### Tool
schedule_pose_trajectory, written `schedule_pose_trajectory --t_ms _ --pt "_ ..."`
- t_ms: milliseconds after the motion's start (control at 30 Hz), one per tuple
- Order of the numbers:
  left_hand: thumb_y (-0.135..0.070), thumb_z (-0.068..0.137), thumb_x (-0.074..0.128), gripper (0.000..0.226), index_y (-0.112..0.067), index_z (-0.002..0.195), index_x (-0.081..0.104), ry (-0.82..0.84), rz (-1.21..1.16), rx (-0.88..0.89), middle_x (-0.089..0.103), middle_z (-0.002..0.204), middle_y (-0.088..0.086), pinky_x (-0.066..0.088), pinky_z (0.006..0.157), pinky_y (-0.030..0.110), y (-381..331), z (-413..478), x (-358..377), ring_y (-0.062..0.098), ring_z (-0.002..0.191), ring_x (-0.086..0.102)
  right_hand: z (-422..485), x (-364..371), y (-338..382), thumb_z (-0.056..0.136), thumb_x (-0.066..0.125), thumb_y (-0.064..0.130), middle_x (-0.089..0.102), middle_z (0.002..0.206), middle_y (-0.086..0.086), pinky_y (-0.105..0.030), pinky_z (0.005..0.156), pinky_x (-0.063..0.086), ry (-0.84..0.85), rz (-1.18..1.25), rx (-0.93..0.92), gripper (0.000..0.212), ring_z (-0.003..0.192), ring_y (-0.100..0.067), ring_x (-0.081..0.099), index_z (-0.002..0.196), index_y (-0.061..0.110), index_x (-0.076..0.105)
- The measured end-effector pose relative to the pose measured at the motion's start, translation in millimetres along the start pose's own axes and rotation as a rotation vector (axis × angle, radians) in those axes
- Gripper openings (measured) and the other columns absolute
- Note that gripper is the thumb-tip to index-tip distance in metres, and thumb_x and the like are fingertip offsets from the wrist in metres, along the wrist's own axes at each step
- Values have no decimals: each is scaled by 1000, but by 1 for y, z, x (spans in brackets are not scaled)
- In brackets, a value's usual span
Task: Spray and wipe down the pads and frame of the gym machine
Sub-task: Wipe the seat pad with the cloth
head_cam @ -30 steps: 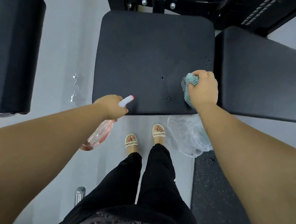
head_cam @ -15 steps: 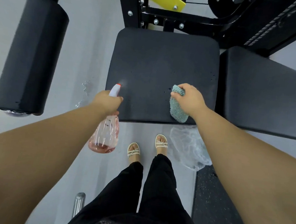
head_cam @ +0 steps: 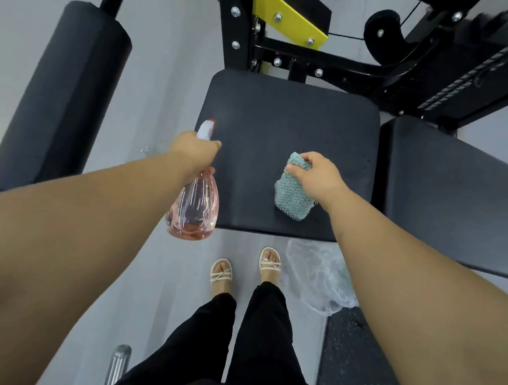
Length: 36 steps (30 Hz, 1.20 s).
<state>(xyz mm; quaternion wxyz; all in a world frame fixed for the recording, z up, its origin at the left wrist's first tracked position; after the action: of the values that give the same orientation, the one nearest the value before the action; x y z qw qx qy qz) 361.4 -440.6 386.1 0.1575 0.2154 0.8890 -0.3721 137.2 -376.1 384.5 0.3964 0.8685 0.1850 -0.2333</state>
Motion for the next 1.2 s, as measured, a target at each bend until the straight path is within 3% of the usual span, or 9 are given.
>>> schedule_pose_trajectory --t_ms 167,300,367,433,567,667,867,1033,1200 --pt "-37 92 51 23 -21 108 48 122 219 158 53 82 0 43 54 25 -29 7 10 13 55 62 15 -15 3 89 59 28 56 119 -1 -35 87 45 -140 -94 -23 30 105 -21 55 117 19 56" --pt "-35 88 52 30 -22 115 52 156 237 213 60 98 9 57 79 39 -56 16 24 18 58 64 34 -33 2 89 60 28 53 121 -3 -40 87 46 -241 -193 -20 26 107 -24 54 114 24 57" --pt "-33 89 50 25 -19 110 50 141 293 224 59 89 5 56 72 33 -68 20 31 18 57 66 44 -41 3 89 60 28 51 122 -5 -43 92 45 -221 -281 -16 28 109 -27 51 116 24 57" --pt "-33 89 50 26 -16 108 51 160 407 228 58 78 1 49 58 29 -77 25 38 17 56 67 57 -45 2 88 62 28 49 126 -6 -45 94 44 -126 -401 10 33 111 -29 50 119 25 55" --pt "-34 89 53 25 -12 100 56 314 609 249 62 82 1 51 80 33 -85 27 63 20 69 70 73 -46 3 80 69 36 47 134 -1 -44 103 37 237 -537 101 51 123 -27 43 127 28 51" --pt "-40 89 52 24 -17 95 56 300 738 281 65 87 0 51 80 33 -94 30 74 15 65 67 81 -53 22 78 71 39 38 138 -2 -43 107 32 316 -592 4 65 131 -28 30 135 30 43" --pt "-46 91 50 38 -10 103 53 171 443 339 60 99 6 48 80 39 -121 50 80 24 85 61 88 -40 49 72 80 30 40 139 6 -30 100 38 673 -92 -56 93 124 -13 41 145 31 22" --pt "-41 90 56 42 -9 116 50 -37 139 408 51 110 5 38 76 28 -158 53 91 18 96 51 106 -18 60 66 83 19 60 111 8 -27 88 50 413 192 -204 74 103 -9 60 121 33 34" --pt "-38 80 70 81 -17 145 27 52 107 484 32 143 5 32 107 36 -184 63 102 22 131 33 144 -38 75 76 71 19 58 92 16 -10 66 43 142 59 -267 47 84 -5 59 118 17 50"
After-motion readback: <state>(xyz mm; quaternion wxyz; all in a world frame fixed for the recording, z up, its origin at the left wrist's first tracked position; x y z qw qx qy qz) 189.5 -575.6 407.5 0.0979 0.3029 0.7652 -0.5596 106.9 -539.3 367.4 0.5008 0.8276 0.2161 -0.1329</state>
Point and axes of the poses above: each hand's wrist, its own z-axis towards the middle knuckle, its own x-axis out of the palm, y = z × x, the point moved 3 cm from there along z, towards the middle knuckle
